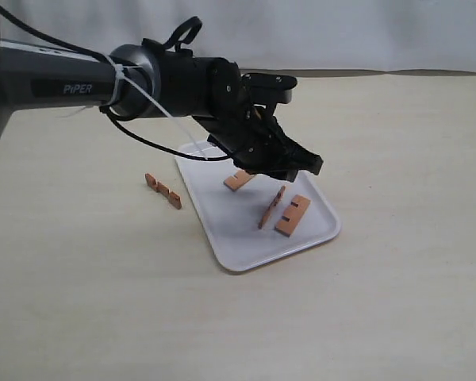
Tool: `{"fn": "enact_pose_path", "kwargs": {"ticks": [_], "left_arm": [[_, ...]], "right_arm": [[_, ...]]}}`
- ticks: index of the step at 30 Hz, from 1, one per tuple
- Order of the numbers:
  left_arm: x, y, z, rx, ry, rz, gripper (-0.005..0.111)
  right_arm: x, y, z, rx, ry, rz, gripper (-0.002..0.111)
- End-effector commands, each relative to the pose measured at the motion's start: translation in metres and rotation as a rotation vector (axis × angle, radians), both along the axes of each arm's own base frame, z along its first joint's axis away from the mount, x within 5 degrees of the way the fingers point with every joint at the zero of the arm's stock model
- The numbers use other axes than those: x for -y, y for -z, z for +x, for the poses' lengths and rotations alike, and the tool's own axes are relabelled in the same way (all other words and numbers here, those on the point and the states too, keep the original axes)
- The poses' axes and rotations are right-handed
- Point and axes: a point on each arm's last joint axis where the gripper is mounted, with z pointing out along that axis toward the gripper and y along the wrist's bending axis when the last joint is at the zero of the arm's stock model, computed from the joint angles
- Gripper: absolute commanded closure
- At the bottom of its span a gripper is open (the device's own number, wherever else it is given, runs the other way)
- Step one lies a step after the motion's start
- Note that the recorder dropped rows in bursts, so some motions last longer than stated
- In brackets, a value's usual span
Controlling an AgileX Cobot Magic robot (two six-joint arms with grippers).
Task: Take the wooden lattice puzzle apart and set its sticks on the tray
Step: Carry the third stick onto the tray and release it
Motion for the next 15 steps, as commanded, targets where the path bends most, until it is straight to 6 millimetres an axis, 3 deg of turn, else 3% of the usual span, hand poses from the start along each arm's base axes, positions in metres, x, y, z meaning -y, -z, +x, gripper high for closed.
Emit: {"fn": "enact_pose_path", "kwargs": {"ticks": [1, 5, 9, 12, 15], "left_arm": [[0.001, -0.021, 0.002, 0.014, 0.045, 0.024, 0.036], [-0.012, -0.058, 0.0, 0.01, 0.085, 0.093, 0.036], [-0.048, -0.091, 0.003, 0.033, -0.021, 0.239, 0.036], [-0.078, -0.101, 0.008, 0.011, -0.083, 0.373, 0.036], [-0.1, -0.096, 0.011, -0.076, -0.132, 0.427, 0.036]], "right_arm": [[0.0, 0.001, 0.0, -0.002, 0.006, 0.001, 0.102], [0.0, 0.001, 0.0, -0.002, 0.006, 0.001, 0.102], [0.0, 0.001, 0.0, -0.002, 0.006, 0.001, 0.102], [0.0, 0.001, 0.0, -0.002, 0.006, 0.001, 0.102], [0.0, 0.001, 0.0, -0.002, 0.006, 0.001, 0.102]]}}
